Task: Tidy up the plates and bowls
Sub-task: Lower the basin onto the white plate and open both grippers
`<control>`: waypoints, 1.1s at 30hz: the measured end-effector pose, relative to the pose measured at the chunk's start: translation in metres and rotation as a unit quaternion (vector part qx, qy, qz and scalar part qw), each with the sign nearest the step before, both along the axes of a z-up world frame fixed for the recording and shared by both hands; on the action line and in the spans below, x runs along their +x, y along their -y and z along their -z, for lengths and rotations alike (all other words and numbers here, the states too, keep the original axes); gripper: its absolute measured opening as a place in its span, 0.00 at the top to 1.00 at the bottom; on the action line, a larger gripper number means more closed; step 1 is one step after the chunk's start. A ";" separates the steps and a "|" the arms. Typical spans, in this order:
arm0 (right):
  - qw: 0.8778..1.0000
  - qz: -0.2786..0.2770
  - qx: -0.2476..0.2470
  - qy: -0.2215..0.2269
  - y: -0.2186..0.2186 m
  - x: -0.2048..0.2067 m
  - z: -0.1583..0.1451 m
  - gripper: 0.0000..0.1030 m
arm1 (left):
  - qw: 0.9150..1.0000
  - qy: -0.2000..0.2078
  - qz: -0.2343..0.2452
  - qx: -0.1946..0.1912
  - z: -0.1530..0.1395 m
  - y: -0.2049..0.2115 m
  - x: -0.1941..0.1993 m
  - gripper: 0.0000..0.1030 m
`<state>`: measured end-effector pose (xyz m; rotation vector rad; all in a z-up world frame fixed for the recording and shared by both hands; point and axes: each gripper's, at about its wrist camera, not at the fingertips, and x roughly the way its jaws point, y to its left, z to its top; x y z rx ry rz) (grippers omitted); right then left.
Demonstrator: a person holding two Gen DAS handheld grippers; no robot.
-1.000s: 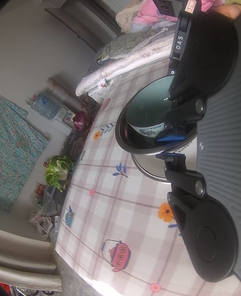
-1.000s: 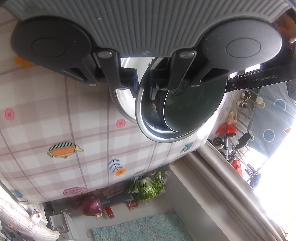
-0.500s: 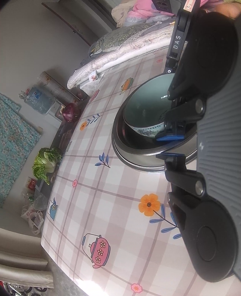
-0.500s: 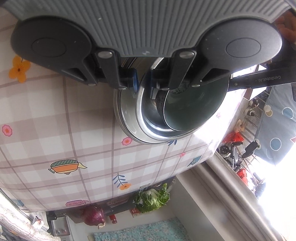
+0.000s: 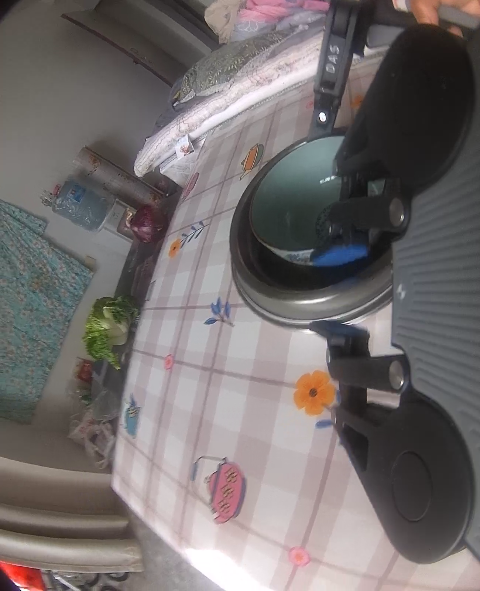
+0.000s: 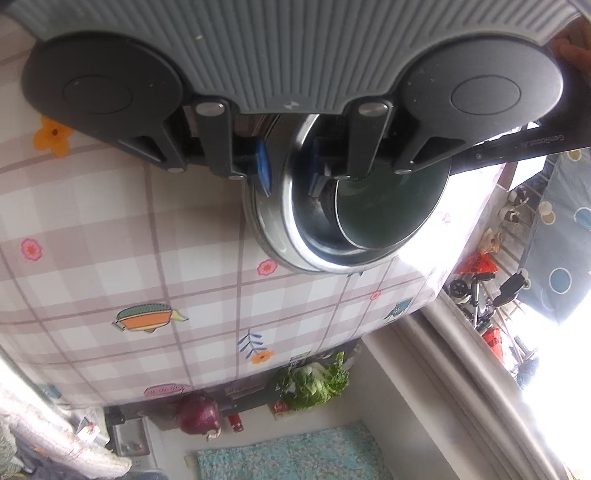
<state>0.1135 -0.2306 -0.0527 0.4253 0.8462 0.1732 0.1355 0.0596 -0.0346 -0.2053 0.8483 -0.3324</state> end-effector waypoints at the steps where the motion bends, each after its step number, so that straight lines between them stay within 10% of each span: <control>1: 1.000 0.005 0.002 0.005 0.002 -0.003 -0.002 0.71 | 1.000 0.009 -0.002 0.005 -0.002 -0.001 -0.003 0.49; 4: 0.999 0.022 -0.004 0.027 0.011 -0.015 -0.008 0.45 | 0.999 0.033 -0.002 0.011 -0.010 -0.006 -0.013 0.39; 14: 0.996 0.039 -0.024 0.074 0.023 -0.067 -0.020 0.21 | 0.989 0.127 -0.040 0.060 -0.014 -0.008 -0.061 0.13; 24: 0.995 0.032 -0.032 0.094 0.009 -0.110 -0.026 0.15 | 0.931 0.262 -0.103 0.234 0.017 0.014 -0.117 0.11; 33: 0.991 0.034 -0.060 0.119 -0.004 -0.150 -0.038 0.02 | 0.985 0.143 -0.038 0.086 0.002 0.023 -0.161 0.03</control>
